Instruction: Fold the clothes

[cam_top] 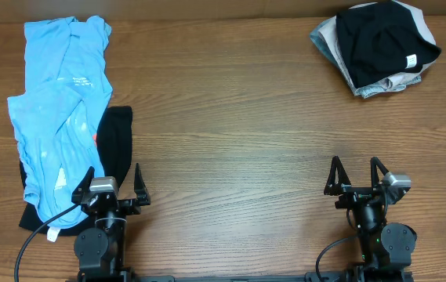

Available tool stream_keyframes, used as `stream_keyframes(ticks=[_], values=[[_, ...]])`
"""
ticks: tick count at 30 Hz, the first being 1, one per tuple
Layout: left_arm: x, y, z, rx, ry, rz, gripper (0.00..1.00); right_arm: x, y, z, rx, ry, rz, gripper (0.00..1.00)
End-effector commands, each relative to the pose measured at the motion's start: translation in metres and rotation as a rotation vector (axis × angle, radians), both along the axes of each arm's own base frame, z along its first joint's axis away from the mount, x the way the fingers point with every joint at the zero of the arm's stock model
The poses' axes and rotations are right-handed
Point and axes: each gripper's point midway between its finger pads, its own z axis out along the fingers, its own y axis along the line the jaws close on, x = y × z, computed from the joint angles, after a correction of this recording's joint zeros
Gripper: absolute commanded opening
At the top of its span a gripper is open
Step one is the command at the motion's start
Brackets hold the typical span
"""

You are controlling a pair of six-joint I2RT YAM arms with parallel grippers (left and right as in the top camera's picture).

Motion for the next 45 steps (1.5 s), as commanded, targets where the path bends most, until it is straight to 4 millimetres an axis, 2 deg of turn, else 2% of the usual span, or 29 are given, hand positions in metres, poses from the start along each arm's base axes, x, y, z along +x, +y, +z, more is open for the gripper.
stream_keyframes(ticks=[1, 7, 15, 20, 25, 31, 35, 39, 45], values=[[0.0, 0.002, 0.001, 0.019, -0.006, 0.004, 1.0, 0.0, 0.0, -0.002, 0.0, -0.005, -0.002, 1.0], [0.0, 0.002, 0.001, 0.019, -0.006, 0.004, 1.0, 0.0, -0.007, -0.001, -0.005, -0.007, -0.044, 1.0], [0.0, 0.002, 0.001, 0.02, -0.007, 0.004, 1.0, 0.0, -0.007, -0.002, -0.005, -0.002, -0.043, 1.0], [0.0, 0.002, 0.001, 0.02, -0.007, 0.004, 1.0, 0.0, -0.006, 0.004, -0.001, -0.026, -0.04, 1.0], [0.0, -0.002, 0.008, 0.02, -0.036, -0.02, 1.0, -0.001, 0.004, 0.018, -0.002, -0.084, 0.02, 1.0], [0.001, -0.005, 0.024, 0.025, -0.1, -0.037, 1.0, -0.004, 0.016, 0.025, -0.005, -0.099, 0.088, 1.0], [-0.002, -0.005, 0.037, 0.027, -0.118, -0.036, 1.0, -0.007, 0.019, 0.043, -0.007, -0.121, 0.109, 1.0], [-0.004, -0.005, 0.053, 0.026, -0.102, -0.033, 1.0, -0.009, 0.024, 0.069, -0.011, -0.136, 0.137, 1.0], [0.003, -0.005, 0.089, 0.041, -0.051, -0.035, 1.0, 0.003, 0.032, 0.099, -0.006, -0.034, 0.187, 1.0]])
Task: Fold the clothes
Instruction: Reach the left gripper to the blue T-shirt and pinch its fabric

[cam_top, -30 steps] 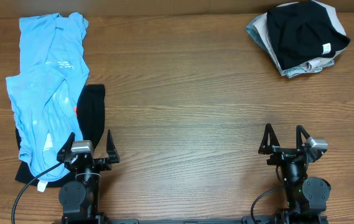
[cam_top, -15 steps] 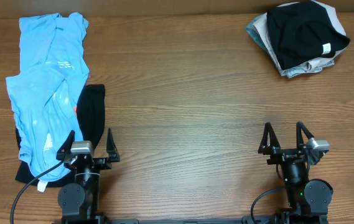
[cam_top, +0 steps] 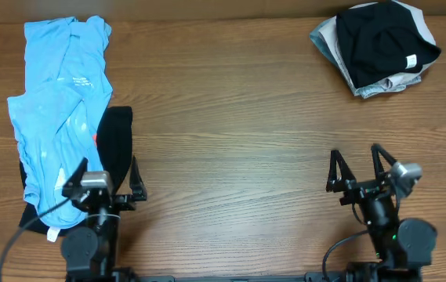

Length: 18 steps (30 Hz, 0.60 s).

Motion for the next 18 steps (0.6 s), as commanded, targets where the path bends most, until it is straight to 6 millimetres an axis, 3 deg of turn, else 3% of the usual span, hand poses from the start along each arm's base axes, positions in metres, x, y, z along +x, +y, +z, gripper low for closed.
stream_keyframes(ticks=[1, 9, 14, 18], values=[[0.005, 0.001, 0.032, 0.025, 0.012, 0.0, 1.0, 0.007, 0.009, 0.029, -0.008, 0.033, 0.053, 1.0], [0.051, 0.001, 0.054, 0.002, 0.33, -0.031, 1.0, 0.053, 0.027, 0.064, -0.078, 0.262, 0.18, 1.0], [0.087, 0.003, 0.055, 0.033, 0.576, -0.056, 1.0, 0.092, 0.026, 0.055, -0.053, 0.481, 0.193, 1.0], [0.126, 0.006, 0.042, 0.034, 0.679, -0.066, 1.0, 0.124, 0.041, 0.043, -0.008, 0.558, 0.291, 1.0]])
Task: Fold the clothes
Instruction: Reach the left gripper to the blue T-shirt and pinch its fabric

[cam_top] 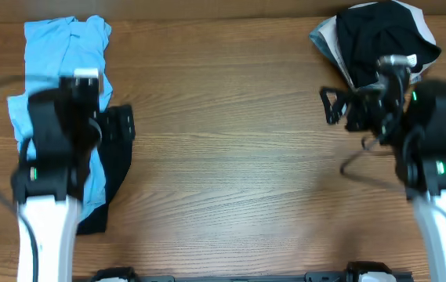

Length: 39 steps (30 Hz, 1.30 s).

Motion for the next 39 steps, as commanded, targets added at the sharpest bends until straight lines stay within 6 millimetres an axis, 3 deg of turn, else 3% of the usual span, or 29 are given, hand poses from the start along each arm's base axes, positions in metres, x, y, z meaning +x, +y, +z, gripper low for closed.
stream_keyframes(ticks=[1, 6, 11, 15, 19, 23, 30, 39], values=[[0.032, 0.004, -0.008, 0.019, 0.034, -0.024, 1.0, 0.02, 0.02, -0.001, 0.063, 0.012, 0.106, 1.0], [0.085, 0.012, -0.063, 0.026, 0.085, -0.011, 1.0, 0.053, 0.044, -0.016, 0.217, 0.024, 0.225, 1.0], [0.107, 0.038, -0.103, 0.091, 0.136, 0.076, 1.0, 0.079, 0.07, -0.045, 0.278, 0.047, 0.295, 1.0], [0.111, 0.072, -0.121, 0.207, 0.173, 0.147, 0.99, 0.091, 0.098, -0.081, 0.246, 0.094, 0.311, 1.0], [0.114, 0.099, -0.128, 0.262, 0.176, 0.198, 0.96, 0.096, 0.125, -0.114, 0.185, 0.136, 0.299, 0.96], [0.122, 0.121, -0.129, 0.279, 0.141, 0.242, 0.93, 0.097, 0.154, -0.131, 0.144, 0.132, 0.321, 0.89], [0.135, 0.152, -0.168, 0.325, 0.161, 0.247, 0.89, 0.096, 0.175, -0.143, 0.044, 0.111, 0.267, 0.81], [0.127, 0.171, -0.22, 0.349, 0.263, 0.286, 0.81, 0.097, 0.178, -0.144, 0.013, 0.1, 0.241, 0.78]])
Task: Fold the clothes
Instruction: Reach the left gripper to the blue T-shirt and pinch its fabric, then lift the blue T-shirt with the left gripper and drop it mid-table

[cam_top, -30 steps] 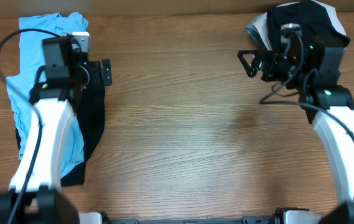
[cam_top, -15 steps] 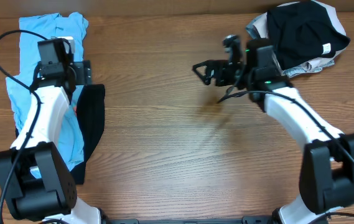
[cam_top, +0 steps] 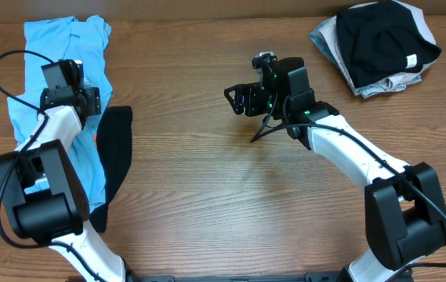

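A crumpled light blue shirt (cam_top: 59, 39) lies at the table's far left, spread over a black garment (cam_top: 115, 149) whose edge sticks out on its right. My left gripper (cam_top: 72, 80) is down over the upper middle of the blue shirt; its fingers are hidden from the overhead view. My right gripper (cam_top: 235, 100) hangs open over bare wood near the table's middle, pointing left, with nothing between its fingers.
A folded stack (cam_top: 379, 43), black garment on top of grey and white ones, sits at the far right corner. A bit of orange (cam_top: 96, 139) shows between the blue shirt and the black garment. Cables loop off both arms.
The left arm has stretched further up so its gripper sits on the blue shirt. The right gripper has moved from in front of the folded stack leftward to the table's middle.
Both arms first rested folded at the near edge with grippers open. They stayed there at the second moment, slightly shifted. Then both were raised, left over the blue shirt, right near the folded stack. Now left is on the shirt, right at centre.
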Available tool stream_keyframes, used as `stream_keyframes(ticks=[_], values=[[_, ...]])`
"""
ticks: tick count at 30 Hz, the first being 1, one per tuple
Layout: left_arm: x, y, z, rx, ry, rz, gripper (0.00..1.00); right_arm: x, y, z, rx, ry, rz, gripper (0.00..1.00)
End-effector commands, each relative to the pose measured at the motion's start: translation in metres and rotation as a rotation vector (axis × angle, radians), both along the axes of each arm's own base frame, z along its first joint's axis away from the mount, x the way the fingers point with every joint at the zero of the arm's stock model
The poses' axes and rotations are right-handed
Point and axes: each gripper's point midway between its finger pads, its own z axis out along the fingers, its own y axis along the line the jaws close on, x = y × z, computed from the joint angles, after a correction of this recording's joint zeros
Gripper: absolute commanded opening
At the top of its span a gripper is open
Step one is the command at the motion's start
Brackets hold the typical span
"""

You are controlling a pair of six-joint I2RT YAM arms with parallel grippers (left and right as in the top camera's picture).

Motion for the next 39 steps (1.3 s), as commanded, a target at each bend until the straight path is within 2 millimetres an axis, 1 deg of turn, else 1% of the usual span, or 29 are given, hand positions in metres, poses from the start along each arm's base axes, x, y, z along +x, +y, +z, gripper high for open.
stream_keyframes(ticks=[1, 3, 7, 10, 14, 16, 17, 19, 21, 22, 24, 26, 28, 30, 32, 35, 36, 38, 39], values=[[-0.001, 0.014, -0.01, 0.043, 0.025, 0.033, 0.79, 0.011, -0.004, 0.009, -0.013, -0.035, -0.038, 0.79], [-0.002, 0.015, -0.011, 0.042, 0.027, 0.035, 0.75, 0.011, -0.004, 0.008, -0.013, -0.035, -0.038, 0.78], [0.004, 0.021, -0.003, 0.067, -0.009, 0.049, 0.65, 0.012, -0.006, 0.009, -0.018, -0.041, -0.047, 0.78], [0.007, 0.021, 0.001, 0.076, -0.024, 0.05, 0.51, 0.013, -0.006, 0.009, -0.017, -0.043, -0.048, 0.77], [0.011, 0.019, 0.01, 0.073, -0.048, 0.055, 0.37, 0.013, -0.006, 0.009, -0.017, -0.043, -0.048, 0.75], [0.011, 0.019, 0.011, 0.063, -0.054, 0.067, 0.26, 0.013, -0.005, 0.009, -0.017, -0.043, -0.047, 0.75], [0.01, 0.018, 0.01, 0.058, -0.051, 0.073, 0.17, 0.013, -0.006, 0.009, -0.017, -0.043, -0.047, 0.75], [0.008, 0.018, 0.008, 0.048, -0.043, 0.082, 0.04, 0.013, -0.006, 0.009, -0.017, -0.044, -0.047, 0.75], [0.008, 0.017, 0.009, 0.043, -0.049, 0.087, 0.04, 0.014, -0.007, 0.009, -0.024, -0.046, -0.057, 0.72], [0.01, 0.016, 0.012, 0.037, -0.061, 0.093, 0.04, 0.014, -0.008, 0.009, -0.026, -0.048, -0.06, 0.7], [0.014, 0.009, 0.024, 0.031, -0.08, 0.086, 0.04, 0.016, -0.012, 0.012, -0.019, -0.05, -0.065, 0.68], [0.021, -0.003, 0.048, 0.036, -0.12, 0.063, 0.04, 0.015, -0.017, 0.02, -0.004, -0.05, -0.062, 0.68], [0.029, -0.017, 0.078, 0.043, -0.169, 0.033, 0.04, 0.013, -0.026, 0.029, 0.006, -0.048, -0.075, 0.67], [0.034, -0.038, 0.114, 0.049, -0.224, -0.007, 0.04, 0.011, -0.041, 0.042, 0.016, -0.038, -0.111, 0.67], [0.037, -0.061, 0.145, 0.05, -0.272, -0.051, 0.04, 0.007, -0.054, 0.052, 0.015, -0.031, -0.132, 0.66], [0.036, -0.101, 0.181, 0.037, -0.327, -0.134, 0.04, -0.003, -0.075, 0.066, 0.008, -0.013, -0.17, 0.66], [0.034, -0.119, 0.19, 0.027, -0.343, -0.173, 0.04, -0.007, -0.082, 0.069, 0.005, -0.005, -0.183, 0.66], [0.031, -0.151, 0.203, 0.004, -0.36, -0.244, 0.04, -0.015, -0.096, 0.074, -0.001, 0.02, -0.211, 0.66], [0.029, -0.172, 0.207, -0.017, -0.366, -0.294, 0.04, -0.019, -0.103, 0.076, -0.003, 0.032, -0.224, 0.66]])
